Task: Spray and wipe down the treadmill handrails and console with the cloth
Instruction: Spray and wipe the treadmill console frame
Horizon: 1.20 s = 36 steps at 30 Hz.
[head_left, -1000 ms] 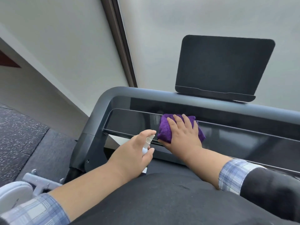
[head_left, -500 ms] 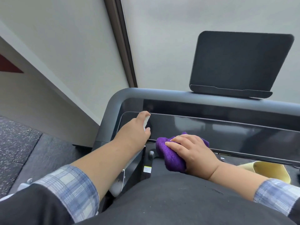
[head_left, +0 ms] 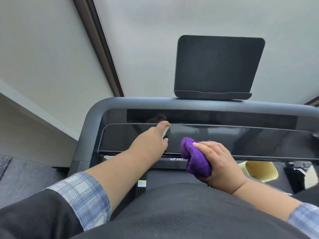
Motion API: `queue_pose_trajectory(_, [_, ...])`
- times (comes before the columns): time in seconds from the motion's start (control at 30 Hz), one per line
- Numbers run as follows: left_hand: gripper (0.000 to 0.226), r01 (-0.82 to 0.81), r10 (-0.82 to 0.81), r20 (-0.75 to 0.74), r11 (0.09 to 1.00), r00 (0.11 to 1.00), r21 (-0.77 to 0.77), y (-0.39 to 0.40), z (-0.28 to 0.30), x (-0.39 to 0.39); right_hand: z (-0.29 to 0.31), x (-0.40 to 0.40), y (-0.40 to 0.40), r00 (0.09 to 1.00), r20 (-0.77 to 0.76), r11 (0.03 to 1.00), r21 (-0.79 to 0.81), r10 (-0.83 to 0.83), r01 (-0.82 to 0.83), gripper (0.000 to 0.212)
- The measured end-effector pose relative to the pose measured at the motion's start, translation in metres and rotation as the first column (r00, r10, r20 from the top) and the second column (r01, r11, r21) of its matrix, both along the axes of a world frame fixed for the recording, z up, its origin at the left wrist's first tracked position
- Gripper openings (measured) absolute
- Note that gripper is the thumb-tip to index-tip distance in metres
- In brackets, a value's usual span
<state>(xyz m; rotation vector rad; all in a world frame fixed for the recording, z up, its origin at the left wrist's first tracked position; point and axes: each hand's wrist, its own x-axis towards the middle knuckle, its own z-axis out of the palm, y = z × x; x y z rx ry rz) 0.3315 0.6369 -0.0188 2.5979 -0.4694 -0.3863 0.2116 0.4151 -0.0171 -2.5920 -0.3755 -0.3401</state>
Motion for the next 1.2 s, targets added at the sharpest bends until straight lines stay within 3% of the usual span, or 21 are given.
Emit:
queue_pose_trajectory(0.13, [0.041, 0.055, -0.056, 0.022, 0.998, 0.998, 0.015, -0.038, 0.004, -0.004, 0.003, -0.014, -0.028, 0.990, -0.036, 0.988, 0.062, -0.137, 0.139, 0.083])
queue_pose_trajectory(0.37, [0.046, -0.034, 0.030, -0.034, 0.992, 0.999, -0.124, -0.038, 0.012, -0.027, 0.016, -0.002, -0.086, 0.949, -0.145, 0.928, 0.211, -0.281, 0.307, 0.053])
queue_pose_trajectory(0.43, [0.047, -0.083, 0.075, -0.063, 0.987, 0.995, -0.140, -0.029, 0.012, -0.039, 0.014, 0.010, -0.100, 0.909, -0.211, 0.915, 0.112, -0.359, 0.387, 0.060])
queue_pose_trajectory(0.5, [0.047, -0.124, 0.112, -0.086, 0.981, 0.990, -0.149, -0.021, 0.012, -0.051, 0.005, 0.017, -0.102, 0.847, -0.296, 0.897, -0.129, -0.442, 0.423, 0.077])
queue_pose_trajectory(0.57, [0.048, -0.153, 0.138, -0.101, 0.975, 0.985, -0.160, -0.015, 0.011, -0.063, -0.009, 0.022, -0.091, 0.827, -0.322, 0.869, -0.352, -0.461, 0.348, 0.091])
queue_pose_trajectory(0.63, [0.048, -0.180, 0.165, -0.102, 0.970, 0.981, -0.166, -0.010, 0.010, -0.071, -0.018, 0.030, -0.075, 0.843, -0.319, 0.861, -0.423, -0.433, 0.282, 0.096])
queue_pose_trajectory(0.97, [0.052, -0.334, 0.328, -0.065, 0.919, 0.942, -0.209, 0.068, 0.011, -0.114, -0.035, 0.087, 0.066, 0.941, -0.312, 0.920, -0.392, -0.130, -0.003, 0.096])
queue_pose_trajectory(1.2, [0.055, -0.397, 0.388, -0.088, 0.903, 0.918, -0.164, 0.116, 0.008, -0.131, -0.039, 0.128, 0.200, 0.938, -0.336, 0.876, -0.425, 0.083, -0.230, 0.098])
